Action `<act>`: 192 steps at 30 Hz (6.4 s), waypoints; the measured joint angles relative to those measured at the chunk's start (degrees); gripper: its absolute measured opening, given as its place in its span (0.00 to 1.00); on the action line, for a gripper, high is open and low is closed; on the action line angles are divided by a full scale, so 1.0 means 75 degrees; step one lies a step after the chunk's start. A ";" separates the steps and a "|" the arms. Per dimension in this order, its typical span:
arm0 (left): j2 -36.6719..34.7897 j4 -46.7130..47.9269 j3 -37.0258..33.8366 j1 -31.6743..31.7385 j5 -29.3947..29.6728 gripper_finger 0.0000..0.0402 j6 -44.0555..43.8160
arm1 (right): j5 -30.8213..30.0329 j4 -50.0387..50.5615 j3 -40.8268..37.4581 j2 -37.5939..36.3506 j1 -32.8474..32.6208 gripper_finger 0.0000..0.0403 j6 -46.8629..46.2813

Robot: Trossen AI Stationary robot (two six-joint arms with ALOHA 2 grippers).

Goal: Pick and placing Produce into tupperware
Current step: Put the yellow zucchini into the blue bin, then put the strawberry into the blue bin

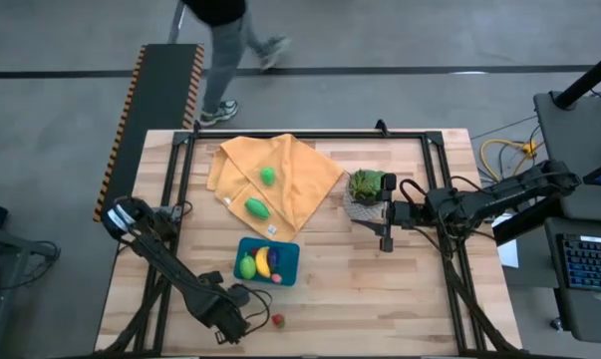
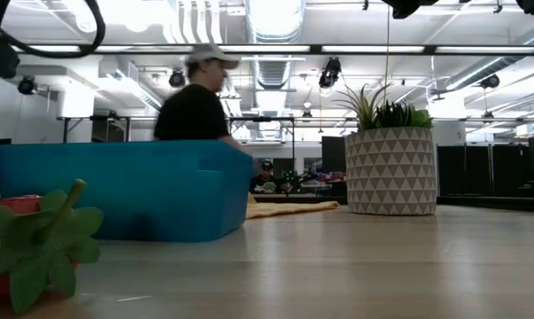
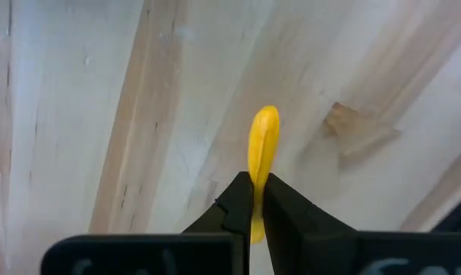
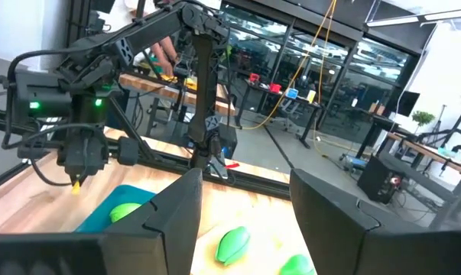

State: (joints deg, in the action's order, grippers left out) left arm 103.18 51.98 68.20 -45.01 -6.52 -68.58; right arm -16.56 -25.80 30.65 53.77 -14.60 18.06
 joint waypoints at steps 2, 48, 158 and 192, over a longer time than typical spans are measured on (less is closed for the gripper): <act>-0.0068 0.0004 0.0003 0.0002 -0.0002 0.01 -0.0006 | 0.0000 0.0000 0.0000 0.0001 -0.0001 0.48 0.0000; -0.2277 -0.1752 -0.1193 0.0222 0.8957 0.01 0.2413 | 0.0000 0.0000 0.0000 -0.0001 -0.0001 0.48 -0.0006; -0.2931 -0.6765 -0.1588 0.0959 0.5775 0.19 0.8903 | 0.0000 0.0044 0.0000 0.0000 0.0001 0.48 -0.0009; -0.0064 -0.5789 -0.0386 0.0936 0.2250 0.58 0.7176 | -0.0002 0.0232 0.0000 -0.0001 -0.0001 0.48 -0.0300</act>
State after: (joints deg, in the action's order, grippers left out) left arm 102.70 8.55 65.31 -38.00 10.35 -14.75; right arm -16.57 -24.06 30.65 53.76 -14.61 15.81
